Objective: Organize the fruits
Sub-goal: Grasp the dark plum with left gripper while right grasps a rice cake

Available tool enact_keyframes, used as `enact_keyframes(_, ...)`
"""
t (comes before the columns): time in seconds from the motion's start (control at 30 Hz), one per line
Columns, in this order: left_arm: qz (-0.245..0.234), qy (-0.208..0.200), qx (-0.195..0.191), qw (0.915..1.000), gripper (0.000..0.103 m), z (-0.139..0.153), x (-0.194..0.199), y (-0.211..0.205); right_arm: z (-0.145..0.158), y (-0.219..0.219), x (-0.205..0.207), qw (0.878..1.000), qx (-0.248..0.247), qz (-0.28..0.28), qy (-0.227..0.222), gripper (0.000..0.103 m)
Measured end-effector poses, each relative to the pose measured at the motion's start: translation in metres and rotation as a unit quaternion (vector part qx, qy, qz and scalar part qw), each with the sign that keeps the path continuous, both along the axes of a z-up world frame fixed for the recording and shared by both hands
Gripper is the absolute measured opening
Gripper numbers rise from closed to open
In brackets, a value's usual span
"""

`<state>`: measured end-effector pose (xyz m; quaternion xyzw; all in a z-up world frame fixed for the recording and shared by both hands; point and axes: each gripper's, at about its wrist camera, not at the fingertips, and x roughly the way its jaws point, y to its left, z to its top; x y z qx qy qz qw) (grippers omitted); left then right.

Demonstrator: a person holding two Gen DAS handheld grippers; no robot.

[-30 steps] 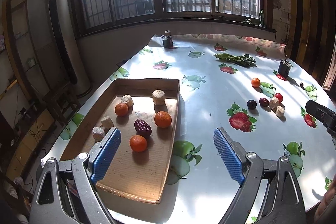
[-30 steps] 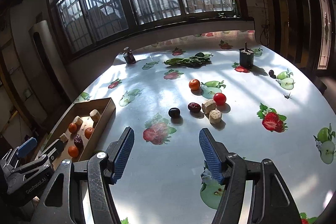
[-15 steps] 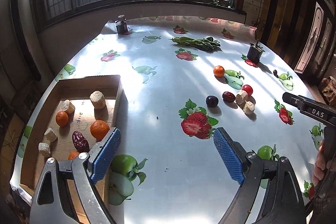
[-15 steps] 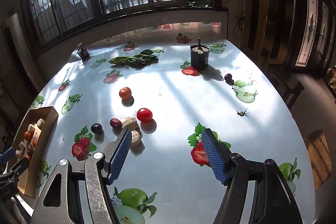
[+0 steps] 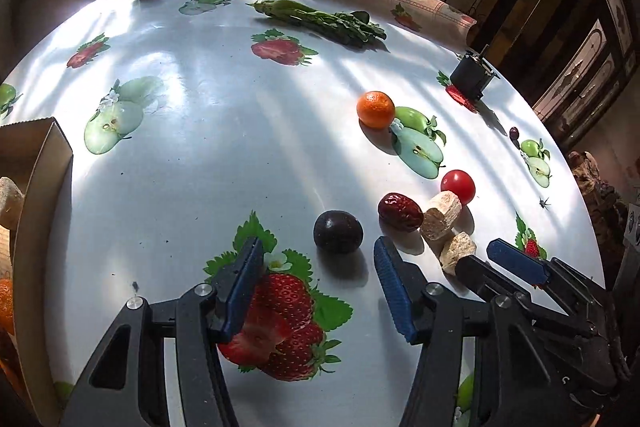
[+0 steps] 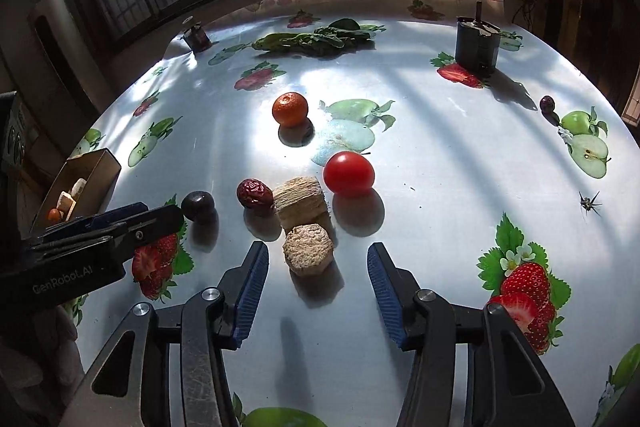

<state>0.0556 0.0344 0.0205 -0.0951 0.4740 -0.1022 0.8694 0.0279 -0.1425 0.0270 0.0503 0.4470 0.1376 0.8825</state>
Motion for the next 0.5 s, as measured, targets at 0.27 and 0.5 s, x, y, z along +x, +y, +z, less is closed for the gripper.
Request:
enact_keyframes(0.27,-0.025,-0.021,0.000,0.9995,0.024,-0.004,0.012,-0.015,-0.005,0.006,0.003,1.000,-0.012,0.001,-0.003,0.051)
enact_keyframes(0.5,-0.018,-0.027,-0.031,0.9990,0.024,-0.007,0.007,-0.004,-0.007,0.012,0.004,1.000,-0.028,0.000,-0.009,0.047)
